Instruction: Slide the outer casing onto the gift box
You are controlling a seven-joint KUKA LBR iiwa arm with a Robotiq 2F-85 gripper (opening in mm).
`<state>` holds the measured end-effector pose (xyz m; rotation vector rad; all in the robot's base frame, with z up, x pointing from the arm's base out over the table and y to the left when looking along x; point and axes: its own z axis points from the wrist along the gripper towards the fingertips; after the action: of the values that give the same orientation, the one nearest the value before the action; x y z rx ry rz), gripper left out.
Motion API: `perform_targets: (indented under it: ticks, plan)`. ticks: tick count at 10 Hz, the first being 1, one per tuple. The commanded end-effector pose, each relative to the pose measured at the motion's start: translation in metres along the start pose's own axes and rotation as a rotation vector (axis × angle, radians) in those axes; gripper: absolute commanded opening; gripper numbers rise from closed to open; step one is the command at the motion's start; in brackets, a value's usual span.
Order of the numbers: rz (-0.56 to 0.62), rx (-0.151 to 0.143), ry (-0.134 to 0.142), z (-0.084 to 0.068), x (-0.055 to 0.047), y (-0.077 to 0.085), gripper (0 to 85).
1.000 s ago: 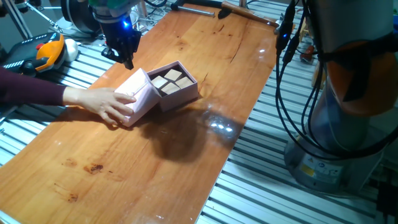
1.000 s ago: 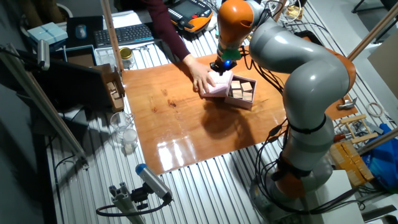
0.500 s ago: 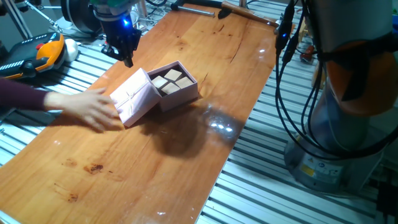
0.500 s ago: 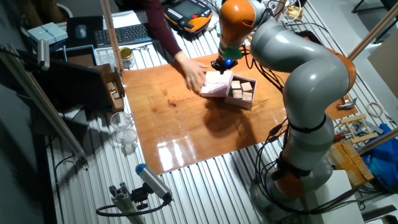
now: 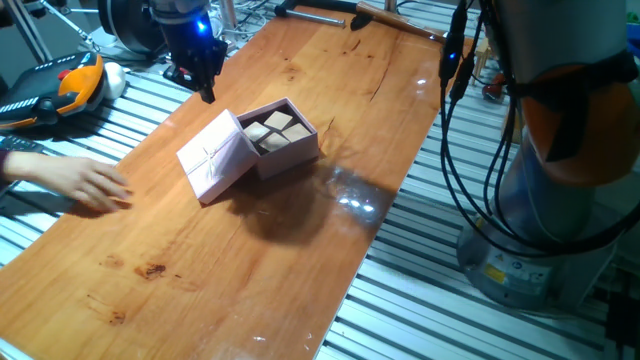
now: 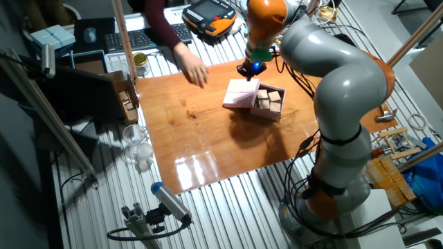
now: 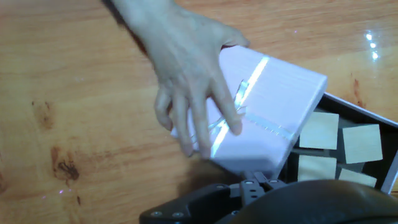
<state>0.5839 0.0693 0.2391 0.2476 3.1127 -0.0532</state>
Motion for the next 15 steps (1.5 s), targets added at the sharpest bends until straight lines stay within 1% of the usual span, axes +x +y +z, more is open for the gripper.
perform_targets:
  ticks: [1, 3, 4, 5, 7, 8, 9, 10, 11, 12, 13, 14, 15]
  plan:
    - [-0.011, -0.002, 0.002, 0.000, 0.000, 0.000, 0.0]
    - [-0.028, 0.012, 0.028, 0.005, 0.000, -0.001, 0.0]
    - [-0.011, 0.026, 0.032, 0.007, 0.000, -0.001, 0.0]
    - [0.031, 0.048, 0.018, 0.006, 0.000, -0.002, 0.0]
    - [0.055, 0.071, 0.005, 0.005, -0.001, -0.001, 0.0]
    - [0.058, 0.057, 0.019, 0.005, 0.000, -0.001, 0.0]
    - [0.049, 0.045, 0.023, 0.006, 0.001, 0.002, 0.0]
    - [0.048, 0.007, 0.024, 0.010, 0.002, 0.005, 0.0]
    - [0.058, 0.001, 0.020, 0.015, 0.005, 0.009, 0.0]
    - [0.071, 0.006, 0.014, 0.021, 0.010, 0.015, 0.0]
    - [0.080, -0.008, 0.014, 0.026, 0.015, 0.021, 0.0]
    - [0.089, -0.007, 0.014, 0.031, 0.020, 0.026, 0.0]
    - [0.097, 0.001, 0.005, 0.037, 0.025, 0.030, 0.0]
